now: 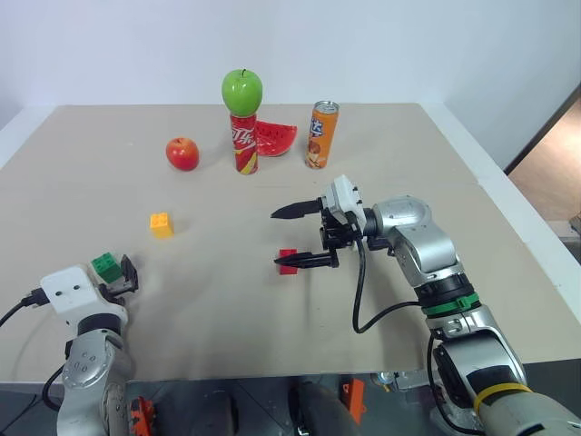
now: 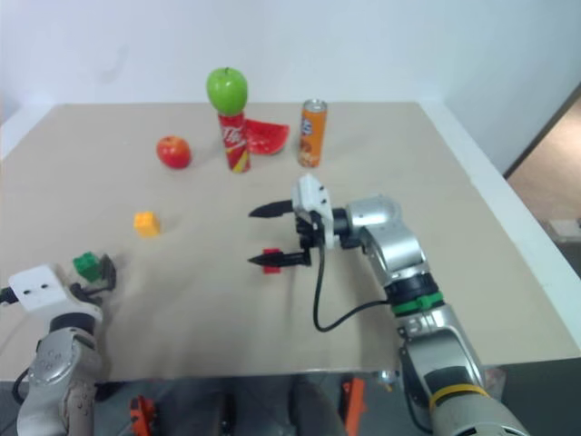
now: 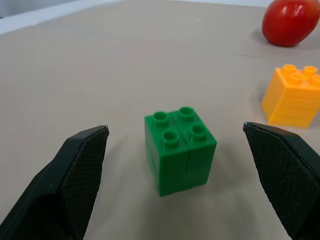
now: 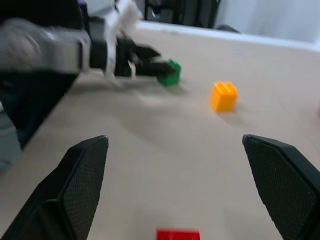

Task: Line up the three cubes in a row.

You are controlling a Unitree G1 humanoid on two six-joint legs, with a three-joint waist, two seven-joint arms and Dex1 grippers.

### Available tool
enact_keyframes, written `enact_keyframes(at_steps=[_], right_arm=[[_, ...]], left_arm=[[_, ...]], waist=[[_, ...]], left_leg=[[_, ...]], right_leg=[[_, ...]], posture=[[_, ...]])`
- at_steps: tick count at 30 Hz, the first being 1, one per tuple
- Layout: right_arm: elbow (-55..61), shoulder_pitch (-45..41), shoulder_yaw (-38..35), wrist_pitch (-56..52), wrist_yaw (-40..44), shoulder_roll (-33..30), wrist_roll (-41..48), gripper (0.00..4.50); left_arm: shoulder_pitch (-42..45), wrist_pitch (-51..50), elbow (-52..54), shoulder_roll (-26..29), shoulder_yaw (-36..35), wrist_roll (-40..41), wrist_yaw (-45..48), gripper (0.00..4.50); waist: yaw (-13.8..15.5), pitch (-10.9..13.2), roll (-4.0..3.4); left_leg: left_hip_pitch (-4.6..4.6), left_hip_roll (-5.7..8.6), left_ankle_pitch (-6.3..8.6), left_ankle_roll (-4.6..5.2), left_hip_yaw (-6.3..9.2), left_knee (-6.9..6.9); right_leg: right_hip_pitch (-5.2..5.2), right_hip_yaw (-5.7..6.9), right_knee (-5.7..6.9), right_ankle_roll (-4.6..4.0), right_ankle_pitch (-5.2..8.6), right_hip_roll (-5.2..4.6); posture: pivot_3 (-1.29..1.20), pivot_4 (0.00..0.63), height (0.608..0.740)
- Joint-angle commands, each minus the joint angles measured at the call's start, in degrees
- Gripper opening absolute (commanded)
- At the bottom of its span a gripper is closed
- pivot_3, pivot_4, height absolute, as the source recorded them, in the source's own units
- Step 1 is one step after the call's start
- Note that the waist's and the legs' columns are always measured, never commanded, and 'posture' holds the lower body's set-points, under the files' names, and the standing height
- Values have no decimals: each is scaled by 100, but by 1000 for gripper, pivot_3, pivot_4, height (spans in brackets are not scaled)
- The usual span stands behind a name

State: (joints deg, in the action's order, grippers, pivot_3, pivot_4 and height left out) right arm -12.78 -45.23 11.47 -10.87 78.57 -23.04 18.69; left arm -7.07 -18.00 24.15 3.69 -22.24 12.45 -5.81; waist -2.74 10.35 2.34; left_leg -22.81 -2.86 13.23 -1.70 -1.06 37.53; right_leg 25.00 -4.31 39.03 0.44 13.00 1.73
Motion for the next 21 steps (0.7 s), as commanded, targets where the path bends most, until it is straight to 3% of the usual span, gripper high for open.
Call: enact_keyframes(at_steps=[1, 7, 12, 16, 21], right_arm=[[164, -116, -40, 85, 35, 9, 58, 4476], [269, -222, -145, -985, -334, 86, 349, 4476], [303, -217, -81, -914, -372, 66, 262, 4476], [319, -167, -43, -759, -382, 80, 203, 4500], [329, -73, 13, -587, -390, 95, 119, 4500]], left_arm=[[123, 99, -61, 108, -23, -48, 7, 4500], [218, 143, -311, 202, -6, -90, 71, 4500], [360, 238, -609, 231, -64, -66, 70, 4500], [406, 383, -767, 277, -63, -74, 157, 3492], [438, 470, -869, 297, -67, -90, 170, 1696]], waist=[[1, 0, 0], [-3, 0, 0], [1, 0, 0], [0, 0, 0], [0, 0, 0]], left_leg=[[0, 0, 0, 0, 0, 0], [-3, -1, 0, 0, -1, -1], [-5, 0, 0, 0, 1, 0], [-6, 0, 0, 0, 0, -1], [-7, 0, 0, 0, 2, -2]], right_leg=[[0, 0, 0, 0, 0, 0], [3, -2, -2, 0, 0, 0], [3, 1, -2, -1, 0, -1], [4, 0, -3, 0, 0, -1], [4, 2, -3, -1, 1, -1]], posture=[[0, 150, 740], [0, 150, 740], [0, 150, 740], [0, 150, 740], [0, 150, 740]])
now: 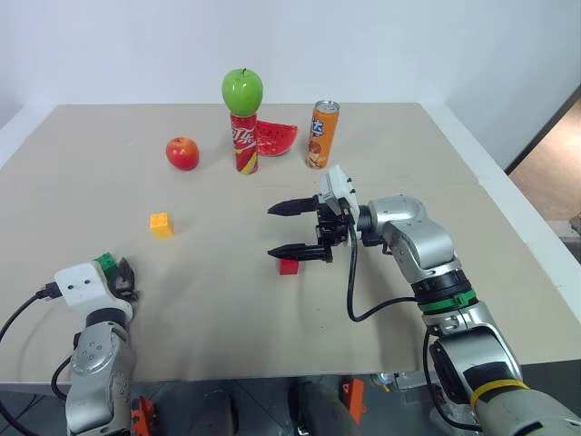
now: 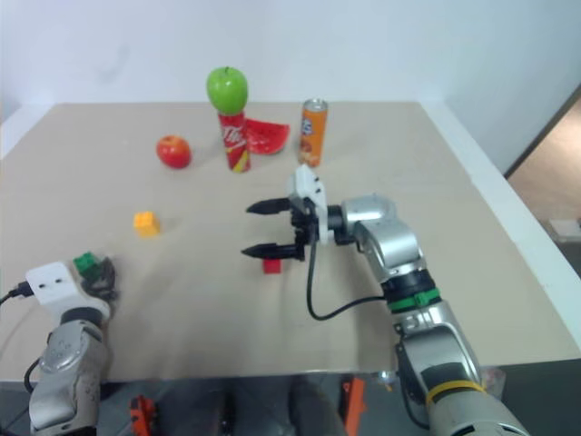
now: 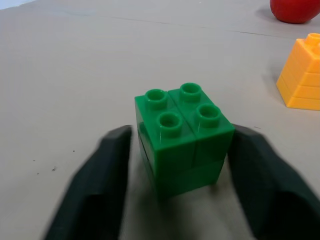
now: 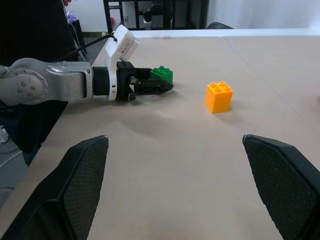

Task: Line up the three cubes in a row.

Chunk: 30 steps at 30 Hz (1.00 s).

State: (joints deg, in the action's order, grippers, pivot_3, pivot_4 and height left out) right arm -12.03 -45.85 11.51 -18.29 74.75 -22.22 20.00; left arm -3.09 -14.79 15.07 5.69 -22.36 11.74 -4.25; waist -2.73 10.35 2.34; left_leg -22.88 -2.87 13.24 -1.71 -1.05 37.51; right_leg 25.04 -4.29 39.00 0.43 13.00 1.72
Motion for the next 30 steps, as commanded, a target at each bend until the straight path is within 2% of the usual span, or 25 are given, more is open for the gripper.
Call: enact_keyframes(at_steps=[1, 8, 13, 17, 21, 24, 30], right_arm=[[255, 0, 11, 174, -9, 13, -20, 4500], [222, -1, 25, 309, -9, 4, -72, 4500], [200, -34, 7, 392, -13, -18, -85, 4500], [153, -75, -20, 430, -6, -56, -90, 4500], [97, -111, -53, 484, -33, -109, -116, 4500], [78, -127, -81, 497, -74, -149, -129, 4500], [241, -47, -126, 357, -129, -284, -65, 4500]], left_arm=[[39, 162, 34, 96, -56, -21, 13, 1563], [-104, 217, 126, 291, 4, 49, 378, 1562], [-549, 414, 605, 1240, 757, 386, 2301, 1562], [-495, 554, 658, 2091, 1271, 785, 3868, 1562], [241, 548, 136, 2679, 1624, 1216, 5200, 1562], [913, 757, -479, 2957, 1986, 1103, 6022, 1562], [2381, 955, -1945, 3057, 2602, 996, 7367, 1562]], waist=[[0, 0, 0], [-3, 0, 0], [-3, 1, -1], [0, 1, -1], [1, 3, -5], [2, 3, -5], [-6, 3, -5]], left_leg=[[0, 0, 0, 0, 0, 0], [0, 0, 0, 0, 0, 0], [-2, -1, 0, 0, -1, -5], [-7, 0, 0, -1, -3, -5], [-10, -3, 0, 0, -6, -6], [-10, -6, 0, 0, -4, -7], [-20, -5, 1, 1, -5, -10]], right_leg=[[0, 0, 0, 0, 0, 0], [1, 0, 0, 0, 0, 0], [6, 0, 0, -4, 3, 1], [11, 2, -1, -6, 4, -3], [19, 3, 1, -11, 6, 1], [18, 5, 1, -11, 6, 8], [22, 4, -2, -13, 9, 7]], posture=[[0, 150, 740], [0, 150, 740], [0, 150, 740], [0, 150, 740], [0, 150, 740], [0, 150, 740], [0, 150, 740]])
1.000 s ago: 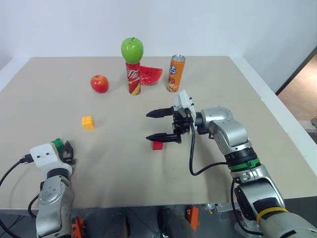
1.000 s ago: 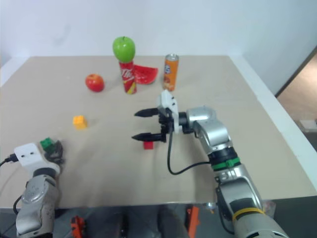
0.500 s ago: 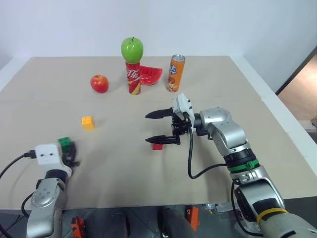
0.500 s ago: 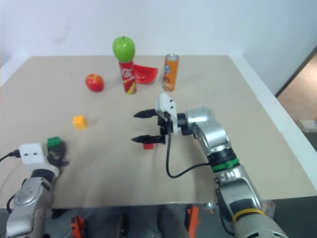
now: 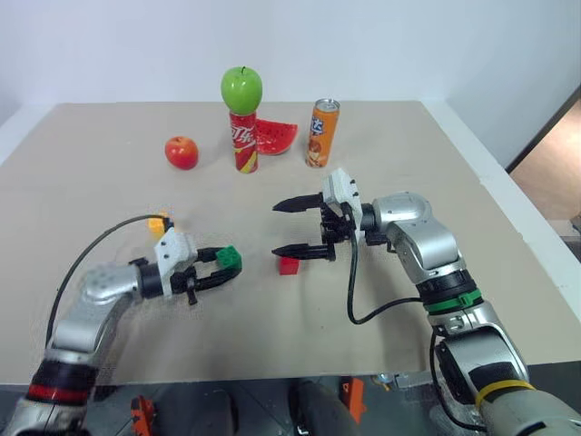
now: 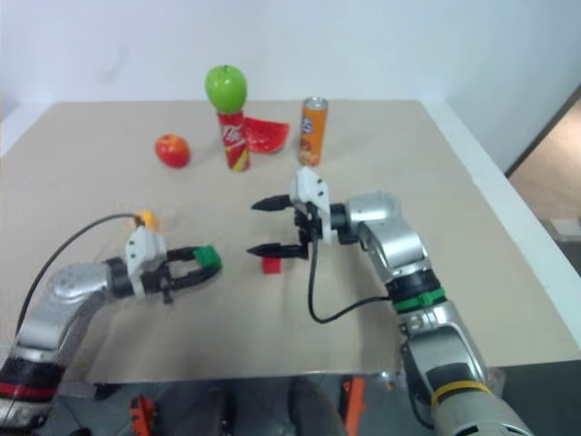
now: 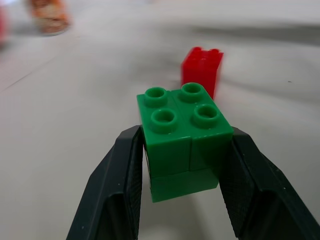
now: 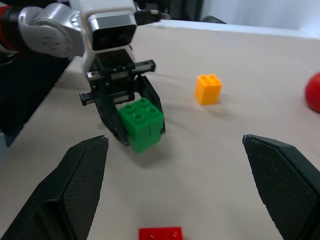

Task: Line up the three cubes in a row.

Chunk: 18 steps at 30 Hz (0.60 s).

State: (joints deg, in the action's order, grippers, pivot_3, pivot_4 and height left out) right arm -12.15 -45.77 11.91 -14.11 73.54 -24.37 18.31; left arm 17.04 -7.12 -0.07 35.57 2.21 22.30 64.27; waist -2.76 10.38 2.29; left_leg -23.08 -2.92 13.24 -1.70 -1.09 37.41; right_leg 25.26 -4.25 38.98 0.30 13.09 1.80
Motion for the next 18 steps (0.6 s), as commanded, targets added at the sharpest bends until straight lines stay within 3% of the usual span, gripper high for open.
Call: enact_keyframes(at_steps=[1, 8, 18], right_arm=[[302, -24, -168, -93, -9, -89, 120, 4500], [538, 142, -224, -209, -160, -149, 118, 4500], [781, 331, -279, -311, -323, -270, 143, 4500]], left_arm=[[559, 307, -656, 47, 228, -111, 712, 1562], [1396, 818, -1688, -165, 628, -413, 1517, 1562], [1675, 1269, -2399, -383, 709, -651, 1790, 1562]], waist=[[-3, 0, 0], [4, 0, 0], [5, 0, 0]], left_leg=[[-2, -1, 1, 1, 0, -1], [-10, -1, 3, 5, 5, -2], [-10, 0, 3, 5, 10, 3]], right_leg=[[2, 0, 0, 0, 1, 1], [5, 3, 1, -1, 8, 2], [4, 6, 4, 0, 8, 2]], posture=[[0, 150, 740], [0, 150, 740], [0, 150, 740]])
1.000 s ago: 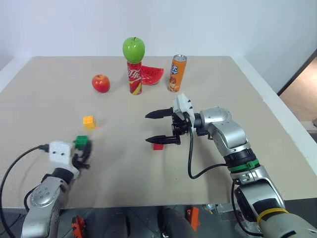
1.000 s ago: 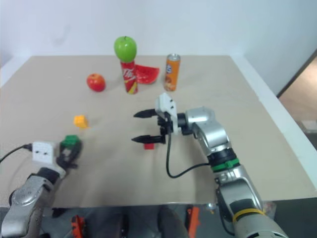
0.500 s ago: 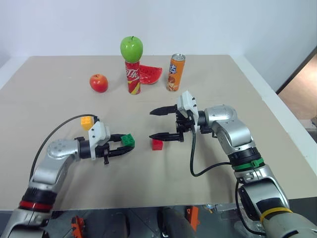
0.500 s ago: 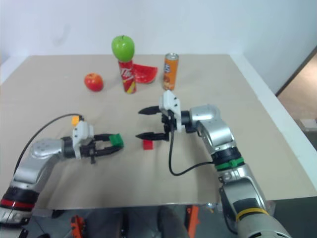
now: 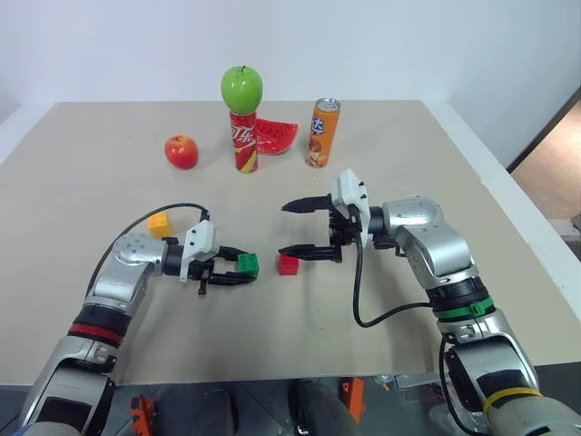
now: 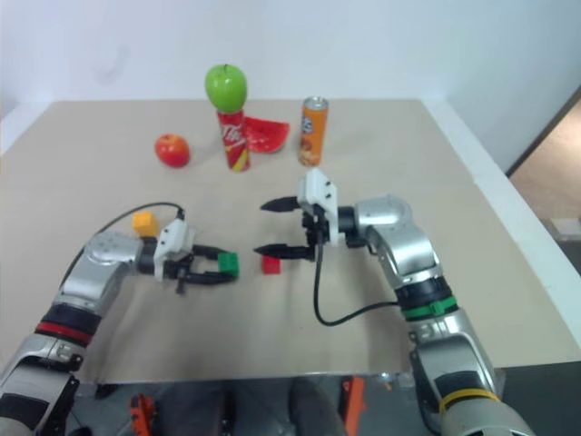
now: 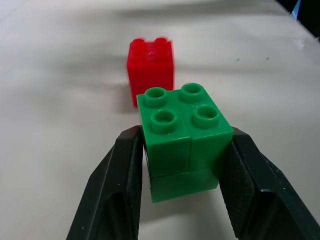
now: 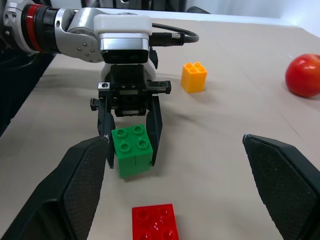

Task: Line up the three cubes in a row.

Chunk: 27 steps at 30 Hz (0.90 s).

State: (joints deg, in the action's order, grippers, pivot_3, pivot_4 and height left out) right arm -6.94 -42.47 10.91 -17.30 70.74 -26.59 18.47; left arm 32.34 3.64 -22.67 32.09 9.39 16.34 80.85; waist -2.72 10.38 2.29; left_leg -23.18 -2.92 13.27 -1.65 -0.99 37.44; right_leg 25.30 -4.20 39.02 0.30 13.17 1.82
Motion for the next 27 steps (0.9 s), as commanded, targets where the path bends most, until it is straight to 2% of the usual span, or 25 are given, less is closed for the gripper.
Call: enact_keyframes(at_steps=[1, 18, 20, 21, 25, 26, 27], right_arm=[[260, 2, -179, 4, -48, -51, 128, 4500], [433, 83, -170, -103, -94, -145, 231, 4500], [448, 93, -170, -105, -98, -152, 233, 4500], [455, 99, -171, -105, -100, -156, 234, 4500], [485, 126, -163, -110, -109, -168, 245, 4500], [492, 132, -160, -113, -109, -170, 250, 4500], [501, 139, -158, -116, -111, -172, 253, 4500]], left_arm=[[177, 247, -239, -48, -5, -91, 153, 1562], [399, 641, -872, -209, 206, -526, 477, 1562], [462, 712, -977, -184, 248, -628, 479, 2603], [497, 870, -1058, -168, 267, -711, 471, 2790], [611, 1077, -1190, -93, 253, -836, 428, 4291], [619, 1121, -1174, -63, 242, -860, 411, 4484], [619, 1149, -1159, -42, 235, -875, 402, 4484]], waist=[[0, 0, 0], [6, 0, 0], [6, -1, 0], [6, -1, 0], [1, -1, 1], [-5, -1, 1], [-7, -1, 1]], left_leg=[[0, 0, 0, 0, 0, 0], [-2, 3, 0, 0, 2, 4], [-1, 5, 0, 0, 2, 5], [0, 5, 0, 0, 2, 5], [0, 3, 0, 0, 2, 6], [-1, 3, 0, 0, 3, 5], [0, 2, 1, 1, 2, 5]], right_leg=[[0, 0, 0, 0, 0, 0], [-3, 2, 0, 2, 0, -3], [-4, 1, 0, 2, 0, -3], [-4, 1, 0, 3, 0, -3], [-3, 1, 1, 3, -1, -2], [-3, 1, 1, 2, -1, 0], [-3, 0, 1, 2, 0, 1]], posture=[[0, 150, 740], [0, 150, 740], [0, 150, 740], [0, 150, 740], [0, 150, 740], [0, 150, 740], [0, 150, 740]])
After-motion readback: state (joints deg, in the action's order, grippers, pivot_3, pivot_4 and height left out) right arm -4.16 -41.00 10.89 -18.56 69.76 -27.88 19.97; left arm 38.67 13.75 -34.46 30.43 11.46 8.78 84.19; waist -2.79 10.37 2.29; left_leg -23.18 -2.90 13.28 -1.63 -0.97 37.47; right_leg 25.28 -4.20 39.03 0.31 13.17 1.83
